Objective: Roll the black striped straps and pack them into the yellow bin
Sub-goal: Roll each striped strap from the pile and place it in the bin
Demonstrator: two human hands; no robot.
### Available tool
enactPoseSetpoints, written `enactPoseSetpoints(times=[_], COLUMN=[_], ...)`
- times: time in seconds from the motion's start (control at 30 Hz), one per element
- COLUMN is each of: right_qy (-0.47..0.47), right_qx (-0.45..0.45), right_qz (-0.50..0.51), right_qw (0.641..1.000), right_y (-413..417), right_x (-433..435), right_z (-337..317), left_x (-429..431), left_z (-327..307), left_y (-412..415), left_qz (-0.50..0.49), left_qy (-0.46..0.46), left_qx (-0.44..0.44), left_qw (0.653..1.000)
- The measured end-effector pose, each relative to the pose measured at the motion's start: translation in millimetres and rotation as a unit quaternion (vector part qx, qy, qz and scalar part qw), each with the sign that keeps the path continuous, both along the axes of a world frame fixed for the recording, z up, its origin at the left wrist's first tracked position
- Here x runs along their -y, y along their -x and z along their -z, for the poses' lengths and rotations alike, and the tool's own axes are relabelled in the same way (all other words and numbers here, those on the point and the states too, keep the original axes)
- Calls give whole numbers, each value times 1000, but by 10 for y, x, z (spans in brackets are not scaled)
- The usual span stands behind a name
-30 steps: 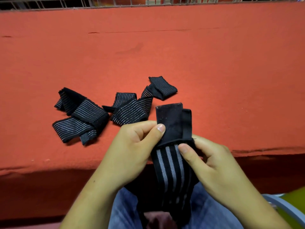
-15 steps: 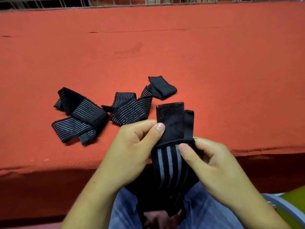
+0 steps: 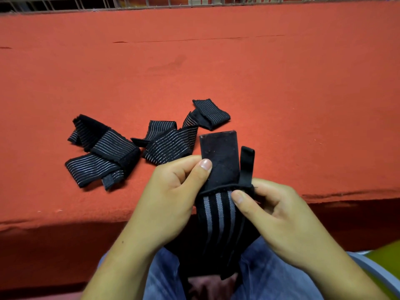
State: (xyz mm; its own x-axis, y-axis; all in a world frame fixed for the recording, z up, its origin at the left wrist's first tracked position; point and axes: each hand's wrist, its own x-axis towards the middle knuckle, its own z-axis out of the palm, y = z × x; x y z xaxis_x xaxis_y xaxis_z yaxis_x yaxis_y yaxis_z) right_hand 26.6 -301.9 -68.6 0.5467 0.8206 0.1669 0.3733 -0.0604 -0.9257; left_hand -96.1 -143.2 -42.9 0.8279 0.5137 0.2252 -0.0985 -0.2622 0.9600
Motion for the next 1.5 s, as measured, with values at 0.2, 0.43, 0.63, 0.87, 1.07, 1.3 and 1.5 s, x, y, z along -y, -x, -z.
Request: enactPoseSetpoints(times=[0.2,0.43,0.63,0.87,1.07,1.3,1.5], right_qy=[-19,-98,-127,-136,-130,-89,-89], right_qx=[-24,-82,-131,-136,-207,-181,-191], right_qz=[30,100,116,117,130,63,34], right_qw=[999,987,976,974,961,977,977], right_y=[18,104,152,187,191,179,191], right_x=[-8,-35,-51,-83,-86,-55,-60], right_z=[-28,-58,-20,-82,-47,-100,-138], left_x=[26,47,51,63,142,146,160], left_z=[-15,4,3,-140,-170,-259,-249], left_y=[23,-10,-48,-138,-203,-237,-251], left_qz=[79,48,29,-21,-58,22,25], left_qy=[3,66,87,-135,-112,-57,-4], left_qx=[-9,-6,34,17,44,22,28], left_qw=[997,997,995,990,991,998,999])
